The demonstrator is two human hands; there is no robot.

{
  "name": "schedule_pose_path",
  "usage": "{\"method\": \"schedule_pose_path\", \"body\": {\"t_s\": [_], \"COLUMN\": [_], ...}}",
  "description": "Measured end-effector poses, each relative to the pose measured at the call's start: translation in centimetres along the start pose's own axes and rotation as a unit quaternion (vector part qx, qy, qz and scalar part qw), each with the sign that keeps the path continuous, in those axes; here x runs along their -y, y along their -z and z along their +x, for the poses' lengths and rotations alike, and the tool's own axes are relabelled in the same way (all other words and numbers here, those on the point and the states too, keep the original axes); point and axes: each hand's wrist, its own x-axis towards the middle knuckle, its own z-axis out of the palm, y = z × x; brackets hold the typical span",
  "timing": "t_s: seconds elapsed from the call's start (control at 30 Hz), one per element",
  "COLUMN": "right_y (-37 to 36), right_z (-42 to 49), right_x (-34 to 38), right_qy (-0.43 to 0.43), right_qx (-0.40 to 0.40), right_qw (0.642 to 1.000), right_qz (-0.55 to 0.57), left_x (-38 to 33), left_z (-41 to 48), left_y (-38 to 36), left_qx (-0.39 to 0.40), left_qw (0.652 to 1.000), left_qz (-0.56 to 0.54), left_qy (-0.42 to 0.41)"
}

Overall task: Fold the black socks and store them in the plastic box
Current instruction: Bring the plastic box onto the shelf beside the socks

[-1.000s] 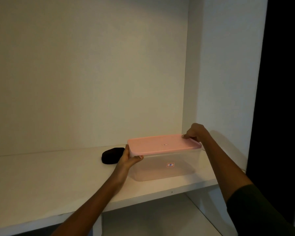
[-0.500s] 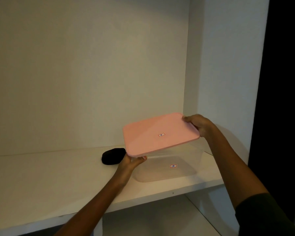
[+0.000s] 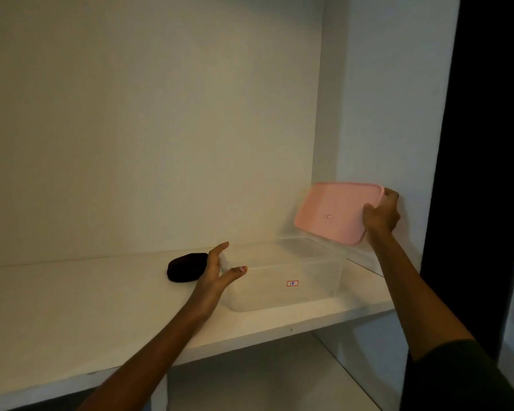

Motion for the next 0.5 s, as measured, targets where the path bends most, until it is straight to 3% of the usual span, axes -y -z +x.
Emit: {"method": "schedule_pose_path", "body": {"t_s": [0.17, 0.4, 0.5], "right_y": [0.8, 1.0, 0.9], "right_z": [-1.4, -2.1, -2.3], "right_x": [-3.4, -7.0, -7.6], "right_qy": [-0.009, -0.142, -0.157], "right_qx": [0.009, 0.026, 0.036], "right_qw": [0.997, 0.985, 0.981], "right_qz": [-0.074, -0.094, -0.105], "left_x": [0.1, -0.2, -0.4], "left_z": [0.1, -0.3, -0.2], "left_y": [-0.2, -0.4, -0.3], "left_qx": [0.004, 0.007, 0.005], "left_qw": [1.0, 1.0, 1.0], "left_qz": [0.0, 0.005, 0.011], "left_qy": [0.001, 0.015, 0.022]}}
